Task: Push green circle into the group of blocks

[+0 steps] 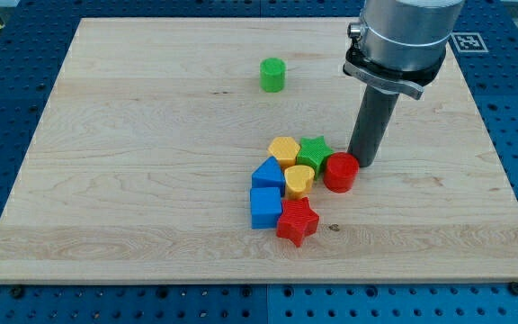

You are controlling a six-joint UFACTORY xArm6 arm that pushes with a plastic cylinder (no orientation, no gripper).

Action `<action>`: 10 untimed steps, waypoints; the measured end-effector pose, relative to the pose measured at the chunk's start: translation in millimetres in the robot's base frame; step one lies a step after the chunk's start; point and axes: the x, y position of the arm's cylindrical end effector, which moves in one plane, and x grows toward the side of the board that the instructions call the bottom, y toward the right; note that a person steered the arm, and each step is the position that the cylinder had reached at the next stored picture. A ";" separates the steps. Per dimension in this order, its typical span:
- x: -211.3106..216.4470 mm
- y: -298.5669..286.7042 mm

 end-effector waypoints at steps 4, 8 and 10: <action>-95.8 -80.8; -170.2 -140.7; -129.2 -64.0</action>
